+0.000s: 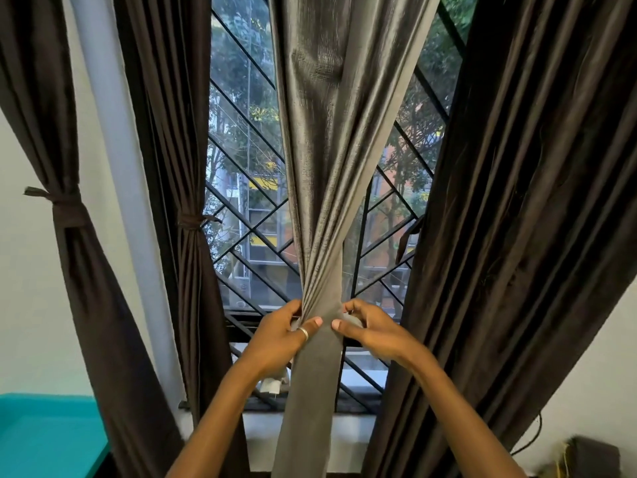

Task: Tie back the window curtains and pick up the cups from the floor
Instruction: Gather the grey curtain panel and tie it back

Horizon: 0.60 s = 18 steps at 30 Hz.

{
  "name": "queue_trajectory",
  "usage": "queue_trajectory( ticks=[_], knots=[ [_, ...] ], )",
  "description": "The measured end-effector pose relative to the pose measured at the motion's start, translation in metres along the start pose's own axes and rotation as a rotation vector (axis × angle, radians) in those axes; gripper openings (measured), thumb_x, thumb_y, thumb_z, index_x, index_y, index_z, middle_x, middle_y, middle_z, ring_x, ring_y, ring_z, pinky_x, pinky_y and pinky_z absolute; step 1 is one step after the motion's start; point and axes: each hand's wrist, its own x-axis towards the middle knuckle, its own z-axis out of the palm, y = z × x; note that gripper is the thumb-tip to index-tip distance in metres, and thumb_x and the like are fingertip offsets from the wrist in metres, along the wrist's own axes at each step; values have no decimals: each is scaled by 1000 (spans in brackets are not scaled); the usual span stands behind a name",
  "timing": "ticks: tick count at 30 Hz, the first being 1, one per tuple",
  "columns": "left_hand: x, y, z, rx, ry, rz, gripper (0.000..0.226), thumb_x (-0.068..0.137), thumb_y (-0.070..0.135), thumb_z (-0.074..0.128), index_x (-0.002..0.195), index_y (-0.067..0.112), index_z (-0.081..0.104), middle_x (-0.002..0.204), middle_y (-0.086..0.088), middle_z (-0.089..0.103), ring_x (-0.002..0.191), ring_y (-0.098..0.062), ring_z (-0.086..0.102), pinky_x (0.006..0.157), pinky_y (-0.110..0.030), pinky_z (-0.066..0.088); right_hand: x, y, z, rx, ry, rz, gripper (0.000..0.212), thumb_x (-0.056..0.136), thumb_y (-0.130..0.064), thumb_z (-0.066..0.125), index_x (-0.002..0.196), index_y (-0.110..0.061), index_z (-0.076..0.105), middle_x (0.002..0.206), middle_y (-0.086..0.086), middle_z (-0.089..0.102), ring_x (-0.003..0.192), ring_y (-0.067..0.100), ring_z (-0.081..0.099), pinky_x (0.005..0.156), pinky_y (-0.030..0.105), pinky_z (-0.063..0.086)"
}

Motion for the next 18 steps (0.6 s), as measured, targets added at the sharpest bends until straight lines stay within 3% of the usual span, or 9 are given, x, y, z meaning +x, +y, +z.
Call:
queue_trajectory(
  ticks=[2,6,9,12,14,18],
  knots=[
    [3,-2,4,139,134,4,32,91,39,68,120,29,60,113,16,65,104,-2,63,86,-22,55,-1,1,-2,-78,67,11,25,87,-58,62,98,-36,64,96,-10,69,93,9,66,86,38,57],
    [8,-1,14,344,385,25,39,82,43,77,108,24,56,106,8,55,95,-6,54,81,-25,48,-7,-4,1,-48,149,27,13,98,-42,60,93,-31,64,83,-12,66,75,-5,61,73,25,49],
    [8,2,21,430,461,46,36,80,43,78,91,25,49,87,9,51,75,-8,52,68,-33,51,-14,-8,6,65,233,49,6,100,-34,59,99,-28,61,77,-11,62,62,-3,56,62,17,44],
    [8,4,23,456,478,28,36,79,43,79,84,26,48,77,9,52,66,-9,53,63,-35,51,-25,-11,10,275,232,101,9,103,-26,54,106,-19,58,67,-1,55,51,4,48,52,20,41],
    [10,5,23,450,469,9,35,80,41,79,82,24,49,74,7,54,66,-9,55,61,-31,49,-33,-15,11,408,229,117,11,104,-19,51,109,-12,58,66,5,58,54,13,50,53,24,44],
    [13,7,23,429,447,-8,31,82,36,78,80,23,50,68,5,56,63,-8,56,58,-27,43,-43,-14,15,671,197,130,23,105,-11,45,118,-8,65,99,15,75,88,24,71,75,33,57]
  ],
)
